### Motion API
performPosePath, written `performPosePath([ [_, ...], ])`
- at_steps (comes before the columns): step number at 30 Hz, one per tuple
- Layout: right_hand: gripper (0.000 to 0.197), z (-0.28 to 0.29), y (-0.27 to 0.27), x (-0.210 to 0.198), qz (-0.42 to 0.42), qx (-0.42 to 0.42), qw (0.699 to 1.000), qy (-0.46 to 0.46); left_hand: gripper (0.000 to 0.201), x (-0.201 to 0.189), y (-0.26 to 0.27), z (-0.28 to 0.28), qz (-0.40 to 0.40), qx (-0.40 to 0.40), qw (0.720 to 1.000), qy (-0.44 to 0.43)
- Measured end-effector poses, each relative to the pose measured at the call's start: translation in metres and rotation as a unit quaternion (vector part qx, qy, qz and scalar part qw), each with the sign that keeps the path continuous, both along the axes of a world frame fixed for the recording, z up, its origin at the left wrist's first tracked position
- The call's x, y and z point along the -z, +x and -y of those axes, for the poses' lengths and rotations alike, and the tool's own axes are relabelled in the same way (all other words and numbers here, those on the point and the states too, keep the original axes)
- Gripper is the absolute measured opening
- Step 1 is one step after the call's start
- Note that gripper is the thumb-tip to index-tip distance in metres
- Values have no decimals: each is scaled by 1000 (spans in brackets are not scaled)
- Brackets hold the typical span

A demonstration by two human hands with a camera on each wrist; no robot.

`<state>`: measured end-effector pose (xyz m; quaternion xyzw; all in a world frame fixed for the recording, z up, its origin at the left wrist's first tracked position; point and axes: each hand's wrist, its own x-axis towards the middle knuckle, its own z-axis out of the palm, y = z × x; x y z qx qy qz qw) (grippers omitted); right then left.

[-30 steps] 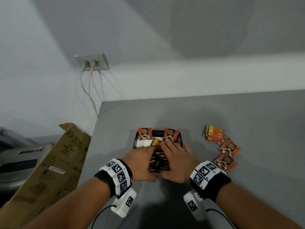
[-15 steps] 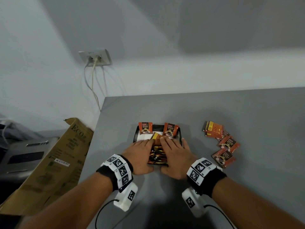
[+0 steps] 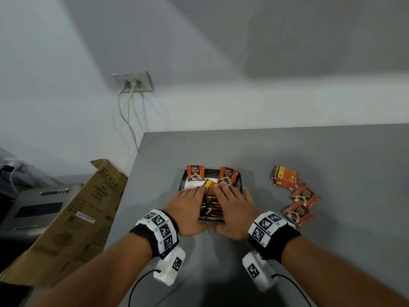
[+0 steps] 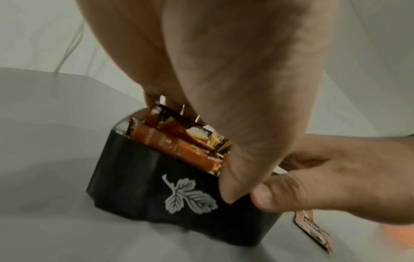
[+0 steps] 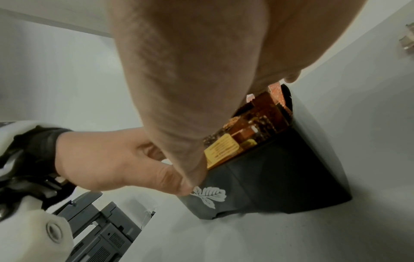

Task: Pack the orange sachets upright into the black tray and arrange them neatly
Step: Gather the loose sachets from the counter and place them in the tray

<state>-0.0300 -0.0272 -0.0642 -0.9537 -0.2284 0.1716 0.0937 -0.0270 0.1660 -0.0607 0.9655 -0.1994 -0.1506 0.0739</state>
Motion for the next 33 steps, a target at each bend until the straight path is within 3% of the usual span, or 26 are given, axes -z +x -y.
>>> performPosePath([
  [6,111,3,1,1,-7,-2,1000,19,104,-15,4,1,-28,-25,999,-30],
  [9,108,14,4,-10,-13,17,998,57,88,-25,6,9,-38,-31,995,-87],
  [12,77,50,20,-30,51,102,986,124,67,-43,10,31,-12,-36,993,-113],
  [14,51,90,30,-28,95,158,979,84,46,-52,16,54,24,-44,990,-134],
  [16,43,131,33,-14,69,221,973,16,28,-58,26,81,61,-44,985,-157],
  [19,36,168,17,13,-35,239,969,-42,30,-60,41,129,68,-30,986,-147],
  [25,16,195,-21,35,-48,256,965,33,28,-49,78,236,16,-27,998,-54],
  [30,48,215,-26,37,-94,295,946,97,22,-17,98,281,-28,-34,997,-60],
  [33,56,225,-23,32,-72,309,933,167,29,28,123,289,-47,-30,998,-21],
])
